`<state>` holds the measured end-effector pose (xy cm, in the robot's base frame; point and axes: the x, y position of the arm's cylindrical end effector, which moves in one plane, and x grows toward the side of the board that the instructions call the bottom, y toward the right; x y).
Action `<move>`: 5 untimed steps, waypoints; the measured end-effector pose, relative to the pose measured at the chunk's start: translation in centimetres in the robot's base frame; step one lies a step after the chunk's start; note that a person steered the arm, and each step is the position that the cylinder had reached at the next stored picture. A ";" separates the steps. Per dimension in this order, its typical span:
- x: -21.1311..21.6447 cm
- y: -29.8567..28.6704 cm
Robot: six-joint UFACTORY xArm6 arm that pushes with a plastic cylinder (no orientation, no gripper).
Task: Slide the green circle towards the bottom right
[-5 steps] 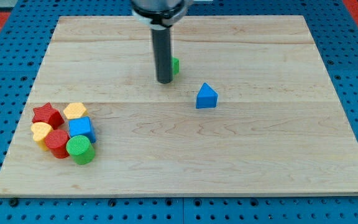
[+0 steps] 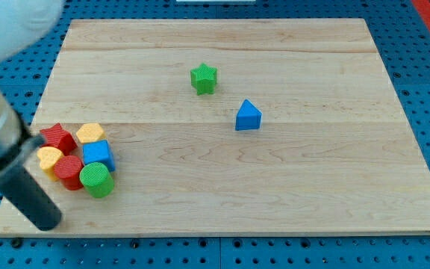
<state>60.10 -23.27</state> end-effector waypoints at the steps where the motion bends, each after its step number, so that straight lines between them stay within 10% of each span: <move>1: -1.7 0.1; 3: -4.0 13.4; 5: -4.0 7.6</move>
<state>56.14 -15.71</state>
